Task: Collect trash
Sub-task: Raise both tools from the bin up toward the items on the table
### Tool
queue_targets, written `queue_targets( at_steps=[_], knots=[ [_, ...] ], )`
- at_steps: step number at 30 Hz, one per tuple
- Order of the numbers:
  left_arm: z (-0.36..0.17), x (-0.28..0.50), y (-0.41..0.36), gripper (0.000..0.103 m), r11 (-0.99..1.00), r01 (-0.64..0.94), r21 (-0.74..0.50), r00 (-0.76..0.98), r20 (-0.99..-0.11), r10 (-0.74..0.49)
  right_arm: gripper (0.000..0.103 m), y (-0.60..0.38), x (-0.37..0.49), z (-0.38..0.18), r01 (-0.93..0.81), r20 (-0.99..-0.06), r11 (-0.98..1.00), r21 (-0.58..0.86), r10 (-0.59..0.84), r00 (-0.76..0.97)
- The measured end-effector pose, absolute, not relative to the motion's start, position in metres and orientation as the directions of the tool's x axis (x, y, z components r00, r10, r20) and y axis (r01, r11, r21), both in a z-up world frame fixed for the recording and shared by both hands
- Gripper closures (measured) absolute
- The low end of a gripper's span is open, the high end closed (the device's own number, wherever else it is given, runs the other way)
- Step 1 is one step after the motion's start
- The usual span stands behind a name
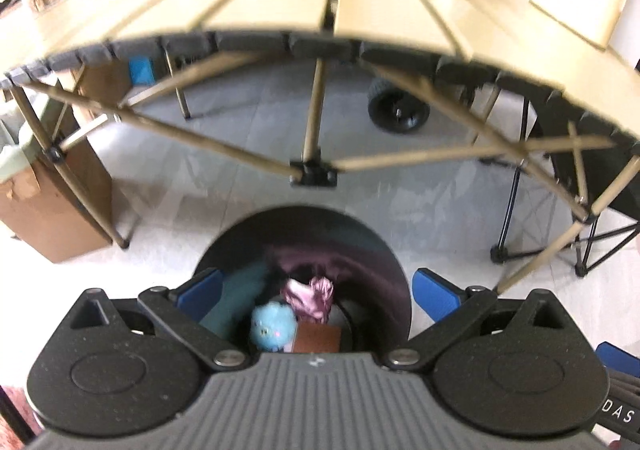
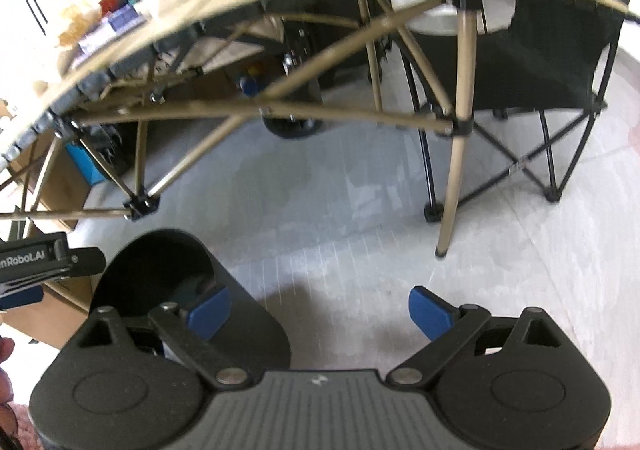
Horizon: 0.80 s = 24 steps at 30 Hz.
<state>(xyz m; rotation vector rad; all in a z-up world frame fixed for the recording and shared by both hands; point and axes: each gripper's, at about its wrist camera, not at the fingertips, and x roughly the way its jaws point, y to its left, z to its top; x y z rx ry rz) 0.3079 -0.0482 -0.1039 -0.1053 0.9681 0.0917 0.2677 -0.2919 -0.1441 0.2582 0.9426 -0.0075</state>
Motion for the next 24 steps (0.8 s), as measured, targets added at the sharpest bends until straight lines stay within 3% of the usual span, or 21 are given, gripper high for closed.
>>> queue_targets(
  at_steps=[17,24],
  knots=[
    [-0.037,0.28,-0.019,0.0,0.983,-0.168,-0.08,0.782,-0.617,0.083,0.007,-0.286,0.25,-0.075,-0.015,-0.517,0.982,0.187,0.111,0.849],
    [-0.022,0.285,-0.006,0.0,0.979,-0.183,-0.088,0.813,-0.573,0.101,0.007,-0.258,0.258,-0.045,-0.106,-0.376,0.982,0.157,0.159,0.913]
  ],
)
